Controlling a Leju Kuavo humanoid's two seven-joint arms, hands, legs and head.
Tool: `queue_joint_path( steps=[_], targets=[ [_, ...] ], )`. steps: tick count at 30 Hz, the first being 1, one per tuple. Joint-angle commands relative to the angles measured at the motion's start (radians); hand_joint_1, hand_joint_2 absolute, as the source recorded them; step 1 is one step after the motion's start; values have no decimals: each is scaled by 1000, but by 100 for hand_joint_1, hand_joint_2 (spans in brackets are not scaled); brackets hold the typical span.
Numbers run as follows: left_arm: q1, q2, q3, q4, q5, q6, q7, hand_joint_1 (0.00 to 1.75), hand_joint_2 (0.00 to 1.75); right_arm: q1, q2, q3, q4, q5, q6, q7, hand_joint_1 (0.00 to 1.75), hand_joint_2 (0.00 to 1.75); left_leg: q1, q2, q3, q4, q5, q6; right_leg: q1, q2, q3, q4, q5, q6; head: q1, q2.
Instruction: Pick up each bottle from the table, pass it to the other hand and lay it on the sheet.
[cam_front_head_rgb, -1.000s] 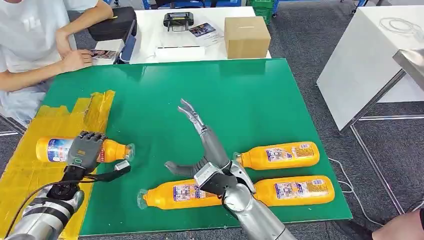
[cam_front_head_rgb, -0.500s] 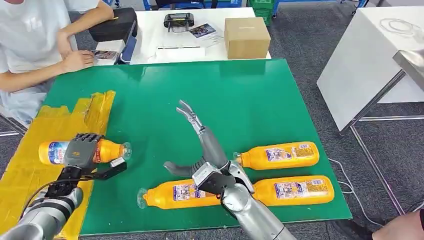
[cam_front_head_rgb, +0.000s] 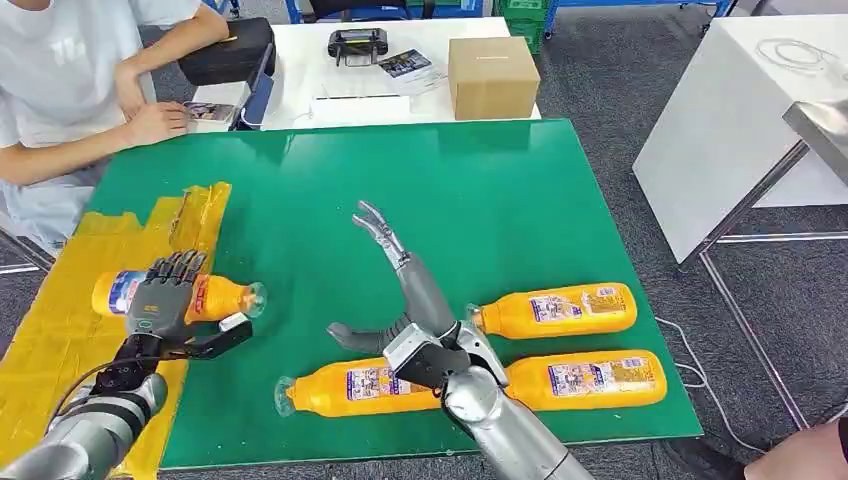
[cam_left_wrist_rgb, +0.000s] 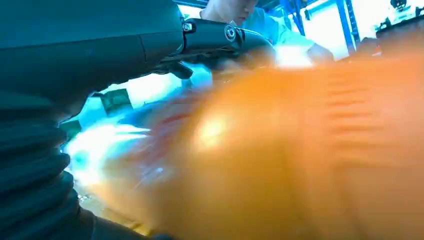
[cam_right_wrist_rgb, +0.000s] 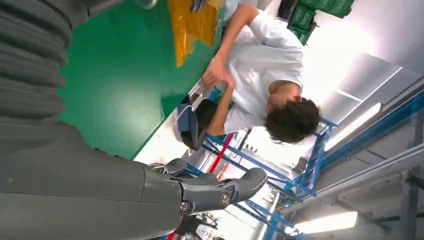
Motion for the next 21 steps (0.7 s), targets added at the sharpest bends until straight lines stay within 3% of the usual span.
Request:
queue_joint_path(
  steps=[1, 6, 10, 14, 16, 21],
  targets=[
    [3, -19, 55, 95, 30, -32, -43, 0, 175, -46, -18, 14, 68, 8, -5, 10, 0, 175, 0, 2, 2, -1, 0, 1, 0, 1, 2, -1, 0, 0, 0, 0],
    [20, -38, 151, 40, 167, -3, -188, 0, 175, -32, -22, 5, 57, 18, -13, 12, 0, 175, 0, 2, 4, -1, 0, 1, 0, 1, 3, -1, 0, 0, 0, 0],
    [23, -42, 170, 23, 194, -3, -216, 0, 175, -29, -23, 3, 54, 20, -15, 13, 0, 175, 0, 0, 3, -1, 0, 1, 0, -1, 3, -1, 0, 0, 0, 0],
    [51, -80, 297, -63, 446, -30, -481, 0, 175, -3, -32, -13, 31, 39, -23, 17, 0, 175, 0, 0, 2, -1, 0, 1, 0, -1, 2, -1, 0, 0, 0, 0],
    [69, -87, 298, -110, 487, -50, -496, 0, 175, 2, -35, -15, 25, 44, -24, 17, 0, 175, 0, -1, 1, -1, 0, 1, 1, -2, 2, -1, 0, 0, 0, 0],
    [254, -47, 102, -534, 943, -204, -496, 0, 175, 18, -42, -19, 13, 90, -28, 31, 0, 175, -1, 0, -2, 0, 0, 1, -1, 0, -3, 0, -1, 0, 0, 0]
  ],
)
